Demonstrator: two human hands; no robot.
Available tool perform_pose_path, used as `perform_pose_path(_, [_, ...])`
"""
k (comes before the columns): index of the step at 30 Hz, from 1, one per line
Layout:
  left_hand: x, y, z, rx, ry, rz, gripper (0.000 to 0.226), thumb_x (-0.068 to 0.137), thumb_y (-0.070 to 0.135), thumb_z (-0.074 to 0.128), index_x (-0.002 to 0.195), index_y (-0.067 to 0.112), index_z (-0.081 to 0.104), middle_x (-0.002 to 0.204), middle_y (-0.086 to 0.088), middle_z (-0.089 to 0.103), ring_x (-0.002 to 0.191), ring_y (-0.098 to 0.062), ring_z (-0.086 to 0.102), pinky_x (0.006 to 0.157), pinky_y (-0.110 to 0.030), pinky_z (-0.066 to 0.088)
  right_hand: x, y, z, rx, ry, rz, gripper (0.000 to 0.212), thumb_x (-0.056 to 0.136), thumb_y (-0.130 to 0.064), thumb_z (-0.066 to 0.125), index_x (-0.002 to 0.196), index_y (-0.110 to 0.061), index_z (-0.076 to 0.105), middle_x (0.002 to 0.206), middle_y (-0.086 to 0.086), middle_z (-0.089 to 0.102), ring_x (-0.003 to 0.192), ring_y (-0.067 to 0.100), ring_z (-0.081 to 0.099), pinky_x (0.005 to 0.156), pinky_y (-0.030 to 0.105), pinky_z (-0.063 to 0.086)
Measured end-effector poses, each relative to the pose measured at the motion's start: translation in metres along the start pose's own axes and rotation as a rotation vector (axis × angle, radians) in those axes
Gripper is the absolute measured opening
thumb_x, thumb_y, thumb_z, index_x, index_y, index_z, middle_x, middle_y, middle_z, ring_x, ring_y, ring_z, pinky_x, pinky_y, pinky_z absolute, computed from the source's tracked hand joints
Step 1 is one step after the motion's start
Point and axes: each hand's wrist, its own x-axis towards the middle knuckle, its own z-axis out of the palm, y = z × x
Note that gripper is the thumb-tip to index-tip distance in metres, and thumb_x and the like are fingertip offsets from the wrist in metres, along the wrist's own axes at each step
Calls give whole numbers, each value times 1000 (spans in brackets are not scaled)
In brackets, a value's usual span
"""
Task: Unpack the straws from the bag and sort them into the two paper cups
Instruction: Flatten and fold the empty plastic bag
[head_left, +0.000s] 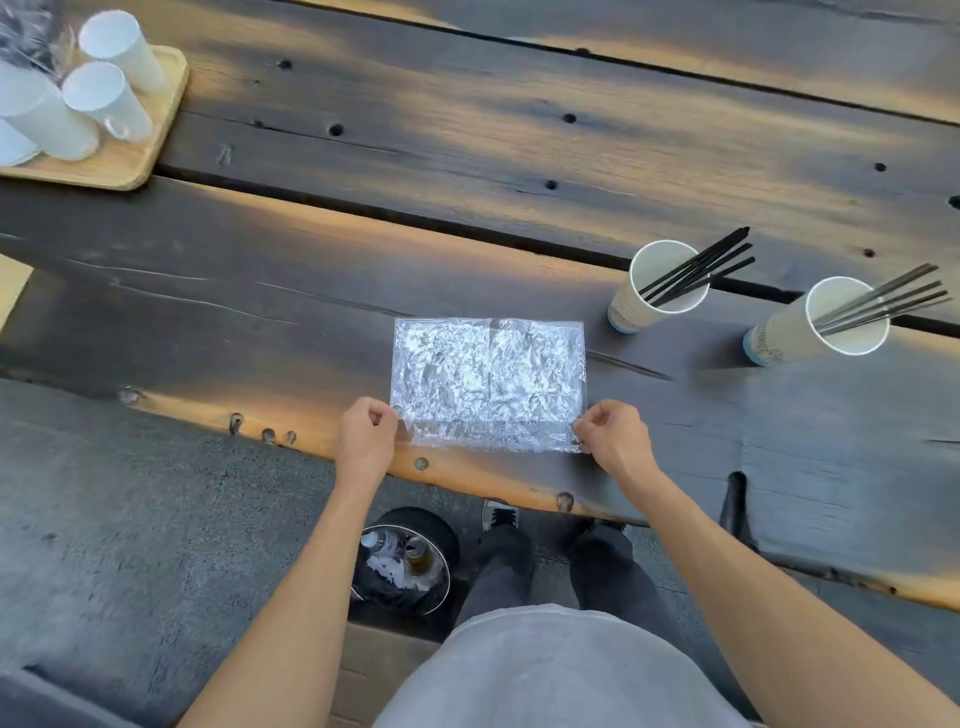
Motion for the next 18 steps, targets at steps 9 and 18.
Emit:
perform_pose_path(9, [5,1,-3,110,-14,37,17,98,14,48,85,19,57,83,-1,67,83,-25,67,75,-47,57,-2,4,8,-88,-5,-49,21,93,-19,61,77,-6,61,75,7,72,70,25,68,69,38,56])
perform_pose_path(18, [5,1,2,241,17,89,19,97,12,45,81,17,54,82,-4,62,76,-24,59,60,-39,49,-2,0,12,-347,-3,-78,20,94,-22,51,85,-5,54,81,13,62,76,37,57,63,41,46])
